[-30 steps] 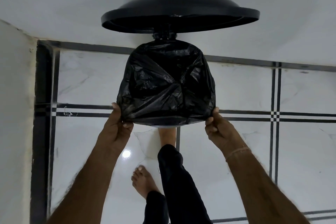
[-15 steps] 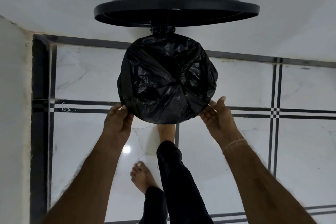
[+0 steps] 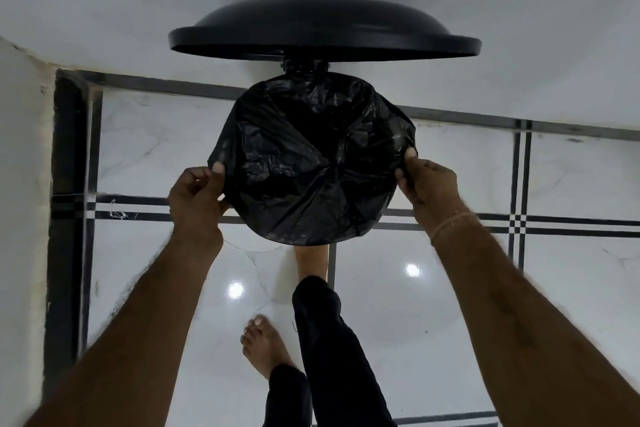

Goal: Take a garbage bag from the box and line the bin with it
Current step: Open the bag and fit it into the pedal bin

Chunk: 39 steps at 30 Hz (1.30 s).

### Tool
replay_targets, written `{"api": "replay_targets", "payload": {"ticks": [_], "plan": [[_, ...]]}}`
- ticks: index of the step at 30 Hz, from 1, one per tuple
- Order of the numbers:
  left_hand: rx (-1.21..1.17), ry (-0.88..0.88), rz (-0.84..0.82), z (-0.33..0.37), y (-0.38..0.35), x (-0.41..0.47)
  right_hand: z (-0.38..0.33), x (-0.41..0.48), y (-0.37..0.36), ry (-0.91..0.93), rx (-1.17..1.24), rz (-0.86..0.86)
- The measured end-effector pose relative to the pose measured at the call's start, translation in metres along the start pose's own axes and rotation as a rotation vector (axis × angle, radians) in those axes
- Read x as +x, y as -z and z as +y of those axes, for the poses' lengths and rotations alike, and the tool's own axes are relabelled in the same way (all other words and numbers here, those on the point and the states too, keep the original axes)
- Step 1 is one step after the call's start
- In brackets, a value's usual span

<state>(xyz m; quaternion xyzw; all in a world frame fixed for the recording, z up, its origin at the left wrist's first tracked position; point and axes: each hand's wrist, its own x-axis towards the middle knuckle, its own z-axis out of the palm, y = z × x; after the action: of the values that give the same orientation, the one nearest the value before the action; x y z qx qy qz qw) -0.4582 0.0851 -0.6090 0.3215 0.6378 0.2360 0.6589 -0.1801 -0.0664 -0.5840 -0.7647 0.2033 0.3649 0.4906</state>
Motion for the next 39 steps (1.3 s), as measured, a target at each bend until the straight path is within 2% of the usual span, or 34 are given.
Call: {"api": "replay_targets", "payload": {"ticks": [3, 7, 9, 12, 15, 22, 25, 30, 32, 34, 36, 39], "plan": [[0.013, 0.054, -0.006, 0.000, 0.001, 0.005, -0.009, 0.010, 0.000, -0.117, 0.160, 0.001], [-0.016, 0.086, 0.003, 0.000, -0.001, 0.008, -0.009, 0.016, 0.001, -0.122, 0.149, 0.007], [-0.021, 0.091, 0.013, -0.001, -0.002, 0.008, -0.006, 0.014, 0.000, -0.069, 0.124, 0.023], [0.013, 0.013, -0.008, 0.006, -0.004, 0.012, 0.000, 0.013, -0.006, 0.123, 0.004, 0.041], [0.068, -0.038, -0.054, 0.018, -0.012, 0.018, -0.002, 0.017, -0.015, 0.238, -0.114, -0.005], [0.042, -0.035, -0.122, 0.042, -0.042, 0.035, -0.022, 0.028, -0.037, 0.220, -0.219, -0.112], [-0.006, 0.059, -0.118, 0.053, -0.047, 0.049, -0.030, 0.031, -0.049, 0.234, -0.179, -0.181], [-0.034, 0.258, -0.162, 0.061, -0.047, 0.062, -0.045, 0.060, -0.066, 0.001, -0.250, -0.213], [0.038, 0.282, -0.147, 0.059, -0.045, 0.069, -0.043, 0.062, -0.064, 0.019, -0.258, -0.242], [0.128, 0.235, -0.119, 0.057, -0.045, 0.072, -0.044, 0.051, -0.059, 0.086, -0.209, -0.279], [0.132, 0.183, -0.110, 0.058, -0.048, 0.068, -0.046, 0.039, -0.053, 0.066, -0.116, -0.343], [0.114, 0.150, -0.152, 0.065, -0.051, 0.065, -0.048, 0.034, -0.048, 0.147, -0.158, -0.441]]}}
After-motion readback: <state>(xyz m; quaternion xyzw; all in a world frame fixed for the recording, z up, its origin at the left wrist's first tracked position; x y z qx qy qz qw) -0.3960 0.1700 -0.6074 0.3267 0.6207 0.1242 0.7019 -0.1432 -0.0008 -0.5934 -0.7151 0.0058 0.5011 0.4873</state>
